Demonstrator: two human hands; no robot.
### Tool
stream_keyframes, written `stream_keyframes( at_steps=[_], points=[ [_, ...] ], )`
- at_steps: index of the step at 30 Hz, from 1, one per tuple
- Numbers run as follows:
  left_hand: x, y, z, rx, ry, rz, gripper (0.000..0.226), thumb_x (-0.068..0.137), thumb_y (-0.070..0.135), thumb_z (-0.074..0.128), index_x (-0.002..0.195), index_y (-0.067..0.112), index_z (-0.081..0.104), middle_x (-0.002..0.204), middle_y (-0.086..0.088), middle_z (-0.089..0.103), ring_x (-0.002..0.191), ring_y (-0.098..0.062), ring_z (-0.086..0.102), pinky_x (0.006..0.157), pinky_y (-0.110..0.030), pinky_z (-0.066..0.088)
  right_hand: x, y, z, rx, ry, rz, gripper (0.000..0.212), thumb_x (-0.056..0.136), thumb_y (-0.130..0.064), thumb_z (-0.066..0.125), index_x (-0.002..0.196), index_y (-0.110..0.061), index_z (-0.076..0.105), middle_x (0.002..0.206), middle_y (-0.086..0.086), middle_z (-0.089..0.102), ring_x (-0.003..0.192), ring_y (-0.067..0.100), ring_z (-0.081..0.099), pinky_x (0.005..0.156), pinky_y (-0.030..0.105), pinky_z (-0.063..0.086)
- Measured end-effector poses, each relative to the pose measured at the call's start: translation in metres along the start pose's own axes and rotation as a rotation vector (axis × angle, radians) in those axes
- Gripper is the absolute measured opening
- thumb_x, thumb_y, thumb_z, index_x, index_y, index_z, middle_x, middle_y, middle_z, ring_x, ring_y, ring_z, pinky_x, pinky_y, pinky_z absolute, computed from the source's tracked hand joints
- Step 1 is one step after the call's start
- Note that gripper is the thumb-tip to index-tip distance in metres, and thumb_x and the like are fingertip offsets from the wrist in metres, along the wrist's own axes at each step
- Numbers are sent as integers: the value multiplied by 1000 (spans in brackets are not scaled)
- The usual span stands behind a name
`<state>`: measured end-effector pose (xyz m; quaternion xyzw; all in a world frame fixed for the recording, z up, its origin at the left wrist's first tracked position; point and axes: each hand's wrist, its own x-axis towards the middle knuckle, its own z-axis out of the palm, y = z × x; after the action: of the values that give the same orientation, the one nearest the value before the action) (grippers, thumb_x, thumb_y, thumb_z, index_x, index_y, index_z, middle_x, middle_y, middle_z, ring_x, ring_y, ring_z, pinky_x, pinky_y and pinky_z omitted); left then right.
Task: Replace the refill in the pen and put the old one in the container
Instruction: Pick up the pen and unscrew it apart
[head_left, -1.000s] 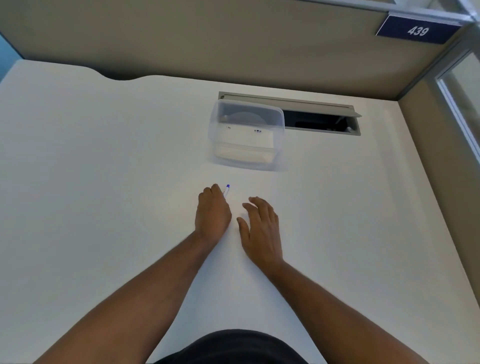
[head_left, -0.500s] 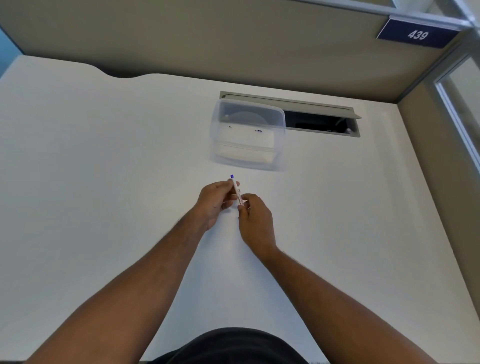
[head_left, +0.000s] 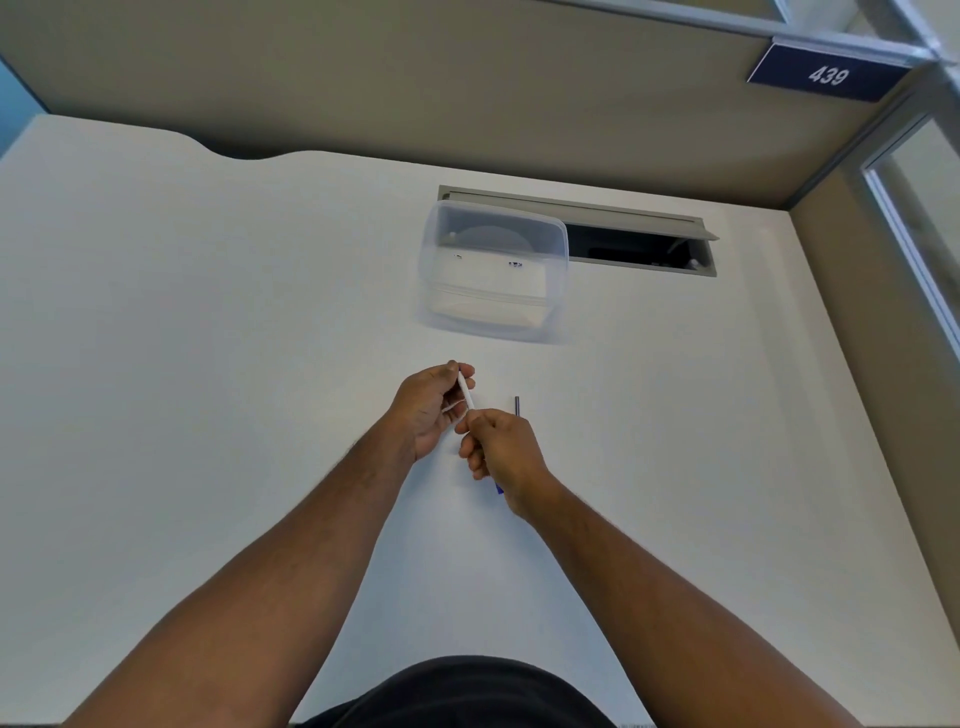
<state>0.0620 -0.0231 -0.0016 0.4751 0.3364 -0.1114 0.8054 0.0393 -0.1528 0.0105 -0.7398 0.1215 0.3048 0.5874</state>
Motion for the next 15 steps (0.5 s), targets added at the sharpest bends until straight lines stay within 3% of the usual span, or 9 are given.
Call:
stream_keyframes(
  at_steps=[4, 7, 10, 15],
  points=[
    [2, 0, 11, -52, 106, -2, 30, 104, 19, 47, 85, 11, 69, 88, -7, 67, 85, -17, 58, 74, -33, 49, 4, -1, 4, -68, 106, -27, 27, 104, -20, 51, 94, -10, 74, 71, 7, 71, 56, 14, 61, 55, 24, 56],
    [4, 2, 17, -64, 159, -17, 31, 103, 20, 48, 84, 10, 70, 87, -8, 67, 84, -19, 57, 68, -32, 48, 8, 1, 7, -231, 213, -70, 27, 102, -18, 51, 90, -12, 74, 72, 5, 73, 58, 14, 65, 62, 31, 62],
    [6, 0, 21, -82, 194, -30, 30, 102, 19, 49, 82, 10, 70, 85, -8, 67, 81, -19, 57, 70, -32, 49, 10, 6, 8, -514, 306, -205, 31, 104, -22, 49, 86, -10, 72, 73, 4, 72, 68, 21, 69, 74, 37, 61],
    [7, -3, 28, -103, 269, -26, 29, 99, 16, 53, 77, 11, 70, 81, -8, 67, 79, -18, 58, 78, -34, 51, 5, 10, 8, -712, 378, -312, 34, 105, -29, 49, 83, -10, 68, 74, 5, 71, 69, 24, 67, 72, 39, 58]
  ],
)
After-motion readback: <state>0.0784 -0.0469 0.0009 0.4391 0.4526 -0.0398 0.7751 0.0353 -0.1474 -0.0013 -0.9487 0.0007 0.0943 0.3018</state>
